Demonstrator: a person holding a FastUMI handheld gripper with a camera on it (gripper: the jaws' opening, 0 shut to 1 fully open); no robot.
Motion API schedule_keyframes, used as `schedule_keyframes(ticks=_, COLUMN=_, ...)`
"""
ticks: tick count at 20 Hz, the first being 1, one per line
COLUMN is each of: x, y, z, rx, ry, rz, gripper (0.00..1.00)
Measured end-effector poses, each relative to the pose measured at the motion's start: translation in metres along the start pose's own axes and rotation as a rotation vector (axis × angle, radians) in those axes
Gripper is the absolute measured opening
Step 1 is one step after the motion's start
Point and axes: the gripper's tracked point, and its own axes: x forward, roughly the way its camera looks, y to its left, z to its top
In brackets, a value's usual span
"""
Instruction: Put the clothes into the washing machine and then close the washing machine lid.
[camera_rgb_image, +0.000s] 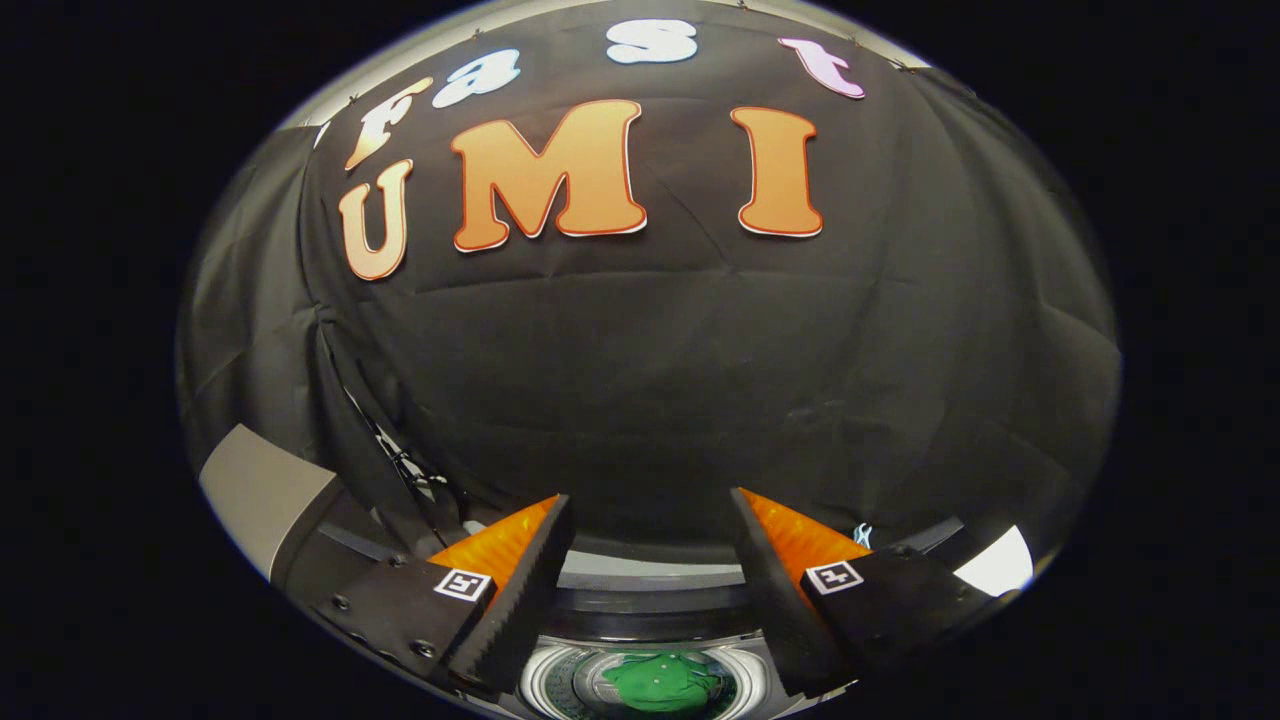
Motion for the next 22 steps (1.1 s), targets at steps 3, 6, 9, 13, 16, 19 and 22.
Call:
schedule_keyframes(ticks=3, x=-0.014, y=0.0, z=-0.008, rx=0.0, ry=0.005, rz=-0.005, gripper=0.99)
schedule_keyframes(ticks=6, x=-0.029, y=0.001, z=-0.017, rx=0.0, ry=0.009, rz=-0.009, gripper=0.99)
schedule_keyframes(ticks=9, x=-0.043, y=0.002, z=-0.03, rx=-0.002, ry=0.023, rz=-0.01, gripper=0.98)
schedule_keyframes(ticks=13, x=-0.066, y=0.003, z=-0.052, rx=0.006, ry=0.051, rz=-0.014, gripper=0.99)
schedule_keyframes(ticks=16, x=-0.082, y=0.004, z=-0.073, rx=0.015, ry=0.069, rz=-0.027, gripper=0.99)
schedule_keyframes(ticks=19, x=-0.097, y=0.014, z=-0.097, rx=0.043, ry=0.09, rz=0.005, gripper=0.99)
schedule_keyframes(ticks=22, x=-0.1, y=0.017, z=-0.113, rx=0.029, ry=0.108, rz=0.006, gripper=0.99)
